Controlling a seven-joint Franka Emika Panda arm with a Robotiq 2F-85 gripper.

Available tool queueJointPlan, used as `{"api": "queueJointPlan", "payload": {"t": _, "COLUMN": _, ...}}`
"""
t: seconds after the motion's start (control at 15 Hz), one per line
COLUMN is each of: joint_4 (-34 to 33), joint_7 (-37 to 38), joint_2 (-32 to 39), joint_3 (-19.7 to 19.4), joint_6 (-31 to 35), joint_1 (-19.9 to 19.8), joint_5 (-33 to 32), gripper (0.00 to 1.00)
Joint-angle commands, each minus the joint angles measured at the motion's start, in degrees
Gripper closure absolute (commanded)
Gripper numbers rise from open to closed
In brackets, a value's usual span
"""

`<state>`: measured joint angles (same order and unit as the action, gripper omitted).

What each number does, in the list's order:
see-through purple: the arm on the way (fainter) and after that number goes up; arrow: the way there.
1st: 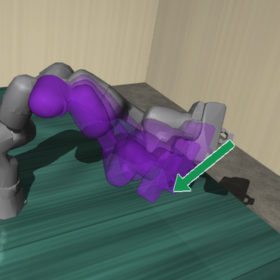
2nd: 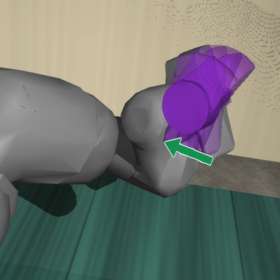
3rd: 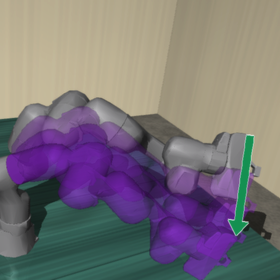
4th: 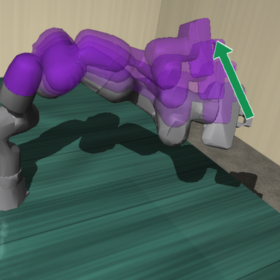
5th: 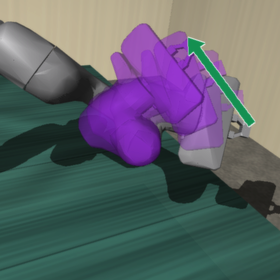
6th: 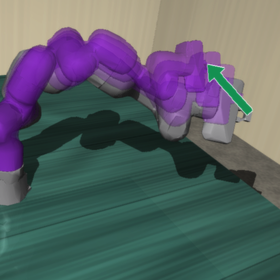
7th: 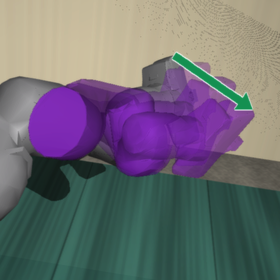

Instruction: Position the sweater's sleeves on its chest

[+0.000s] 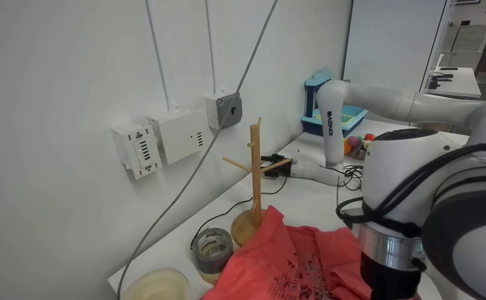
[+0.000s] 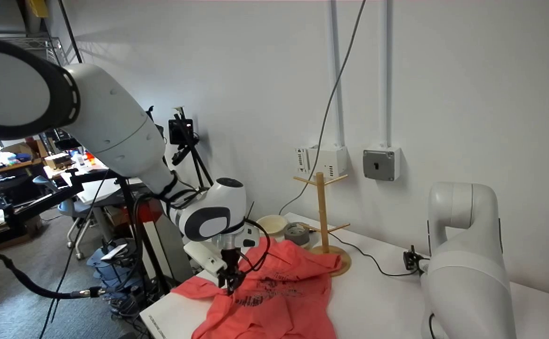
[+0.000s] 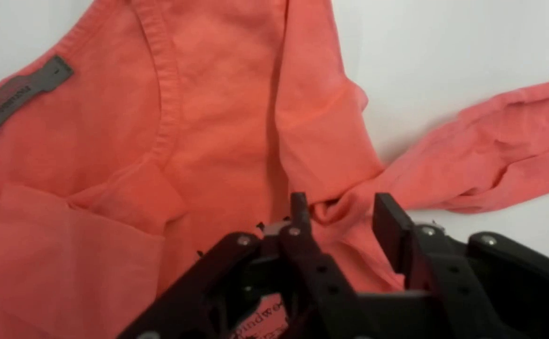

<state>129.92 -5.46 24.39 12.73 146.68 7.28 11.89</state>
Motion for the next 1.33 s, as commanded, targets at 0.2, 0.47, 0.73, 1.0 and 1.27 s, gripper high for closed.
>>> {"api": "queueJointPlan", "payload": {"t": 0.2, "joint_4": 1.2, "joint_7": -2.6, "joint_2": -2.0, "joint_3": 5.1, "joint_6": -4.3, "joint_1": -2.2, "joint_5": 7.2, "gripper": 0.05}}
{"api": "queueJointPlan", "payload": {"t": 0.47, "joint_4": 1.1, "joint_7": -6.3, "joint_2": -2.9, "joint_3": 9.2, "joint_6": -9.3, "joint_1": -2.6, "joint_5": 15.5, "gripper": 0.00}}
{"api": "queueJointPlan", "payload": {"t": 0.73, "joint_4": -0.1, "joint_7": -8.1, "joint_2": -0.5, "joint_3": 10.3, "joint_6": -10.4, "joint_1": -1.8, "joint_5": 21.3, "gripper": 0.00}}
{"api": "queueJointPlan", "payload": {"t": 1.0, "joint_4": -0.9, "joint_7": -9.0, "joint_2": 3.0, "joint_3": 10.0, "joint_6": -8.7, "joint_1": -1.0, "joint_5": 24.9, "gripper": 0.00}}
{"api": "queueJointPlan", "payload": {"t": 1.27, "joint_4": -2.3, "joint_7": -9.6, "joint_2": 7.1, "joint_3": 9.9, "joint_6": -8.3, "joint_1": -0.7, "joint_5": 28.1, "gripper": 0.00}}
